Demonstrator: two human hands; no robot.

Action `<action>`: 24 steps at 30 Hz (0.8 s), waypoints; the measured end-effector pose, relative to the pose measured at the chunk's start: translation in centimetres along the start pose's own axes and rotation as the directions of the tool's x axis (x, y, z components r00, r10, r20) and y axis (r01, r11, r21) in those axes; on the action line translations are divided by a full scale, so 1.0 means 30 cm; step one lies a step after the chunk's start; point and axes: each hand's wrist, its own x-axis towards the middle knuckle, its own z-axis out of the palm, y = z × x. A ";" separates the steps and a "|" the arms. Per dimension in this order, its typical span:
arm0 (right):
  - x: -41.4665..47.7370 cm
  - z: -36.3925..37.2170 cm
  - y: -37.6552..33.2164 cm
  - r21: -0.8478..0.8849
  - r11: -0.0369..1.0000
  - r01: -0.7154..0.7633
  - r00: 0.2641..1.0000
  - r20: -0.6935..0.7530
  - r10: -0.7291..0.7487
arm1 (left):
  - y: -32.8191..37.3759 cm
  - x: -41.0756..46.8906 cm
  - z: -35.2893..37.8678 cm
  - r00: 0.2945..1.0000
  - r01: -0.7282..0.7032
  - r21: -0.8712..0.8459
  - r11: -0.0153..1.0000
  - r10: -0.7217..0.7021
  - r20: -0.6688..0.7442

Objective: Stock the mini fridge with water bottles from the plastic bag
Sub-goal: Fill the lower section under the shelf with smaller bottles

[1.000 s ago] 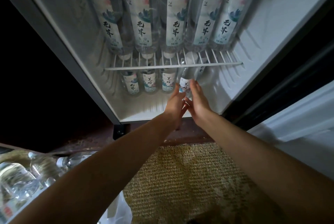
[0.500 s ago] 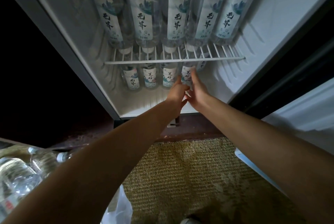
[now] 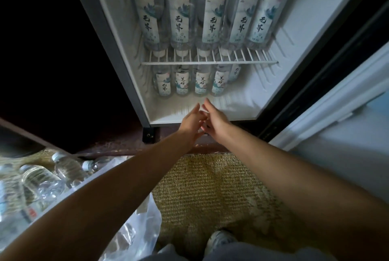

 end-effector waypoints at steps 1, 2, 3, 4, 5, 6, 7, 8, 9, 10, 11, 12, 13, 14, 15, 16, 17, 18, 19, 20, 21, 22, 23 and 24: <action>-0.031 0.006 0.017 -0.009 1.000 -0.018 1.000 0.015 0.018 | -0.016 -0.033 -0.019 1.000 0.014 0.019 1.000 -0.014 -0.004; -0.062 0.010 0.033 -0.017 0.999 -0.031 0.999 0.036 0.032 | -0.029 -0.071 -0.038 1.000 0.025 0.019 1.000 -0.025 -0.004; -0.100 0.015 0.045 -0.030 0.999 -0.036 0.998 0.051 0.037 | -0.041 -0.109 -0.058 1.000 0.028 0.025 0.999 -0.028 -0.003; -0.141 0.019 0.053 -0.048 0.998 -0.031 0.998 0.058 0.034 | -0.049 -0.148 -0.077 1.000 0.022 0.021 1.000 -0.022 -0.002; -0.182 0.024 0.060 -0.060 0.998 -0.018 0.998 0.062 0.022 | -0.056 -0.183 -0.096 1.000 0.010 0.021 1.000 -0.010 0.002; -0.220 0.028 0.067 -0.056 0.998 -0.008 0.998 0.069 0.012 | -0.059 -0.217 -0.114 1.000 0.001 -0.003 1.000 -0.001 0.007; -0.261 0.036 0.071 -0.042 0.999 0.000 0.997 0.080 0.004 | -0.059 -0.252 -0.132 1.000 -0.015 -0.005 1.000 0.015 0.011; -0.301 0.046 0.077 -0.029 1.000 0.006 0.995 0.097 -0.003 | -0.055 -0.293 -0.149 0.999 -0.029 0.004 1.000 0.029 0.023; -0.342 0.059 0.081 -0.021 1.000 0.012 0.993 0.118 -0.010 | -0.051 -0.331 -0.173 0.999 -0.043 0.038 0.998 0.042 0.026; -0.379 0.074 0.088 -0.023 1.000 0.020 0.990 0.142 -0.016 | -0.042 -0.381 -0.194 0.998 -0.046 0.050 0.998 0.044 0.039; -0.413 0.090 0.097 -0.035 0.999 0.027 0.986 0.164 -0.021 | -0.035 -0.425 -0.222 0.998 -0.046 0.069 0.997 0.043 0.049; -0.442 0.106 0.107 -0.051 0.998 0.033 0.983 0.182 -0.023 | -0.026 -0.474 -0.249 0.997 -0.048 0.088 0.995 0.042 0.071; -0.465 0.126 0.118 -0.062 0.997 0.040 0.979 0.202 -0.027 | -0.022 -0.509 -0.283 0.994 -0.062 0.114 0.992 0.052 0.092; -0.480 0.148 0.129 -0.070 0.997 0.044 0.975 0.220 -0.028 | -0.019 -0.541 -0.317 0.993 -0.070 0.114 0.991 0.059 0.102; -0.494 0.174 0.139 -0.076 0.996 0.047 0.970 0.240 -0.027 | -0.018 -0.563 -0.354 0.994 -0.070 0.124 0.990 0.059 0.094; -0.501 0.201 0.153 -0.089 0.995 0.047 0.965 0.261 -0.022 | -0.019 -0.587 -0.394 0.996 -0.058 0.127 0.990 0.050 0.070; -0.506 0.231 0.167 -0.108 0.993 0.048 0.958 0.286 -0.015 | -0.026 -0.599 -0.441 0.998 -0.046 0.132 0.990 0.040 0.045; -0.507 0.263 0.183 -0.129 0.990 0.050 0.950 0.313 -0.007 | -0.035 -0.610 -0.486 0.999 -0.037 0.110 0.993 0.035 0.020; -0.504 0.298 0.201 -0.148 0.988 0.047 0.941 0.337 0.005 | -0.053 -0.609 -0.539 0.999 -0.033 0.084 0.996 0.034 -0.009; -0.497 0.331 0.220 -0.167 0.985 0.041 0.934 0.357 0.022 | -0.075 -0.613 -0.588 0.999 -0.037 0.058 0.998 0.039 -0.036; -0.491 0.367 0.239 -0.184 0.982 0.036 0.926 0.375 0.037 | -0.100 -0.611 -0.638 0.996 -0.049 0.061 0.997 0.053 -0.072; -0.482 0.400 0.259 -0.202 0.979 0.035 0.918 0.393 0.049 | -0.123 -0.614 -0.682 0.990 -0.071 0.068 0.995 0.079 -0.114; -0.472 0.431 0.283 -0.223 0.974 0.038 0.910 0.411 0.059 | -0.149 -0.614 -0.722 0.979 -0.095 0.085 0.992 0.109 -0.173; -0.459 0.461 0.312 -0.253 0.966 0.044 0.899 0.431 0.072 | -0.177 -0.615 -0.759 0.962 -0.116 0.097 0.988 0.136 -0.235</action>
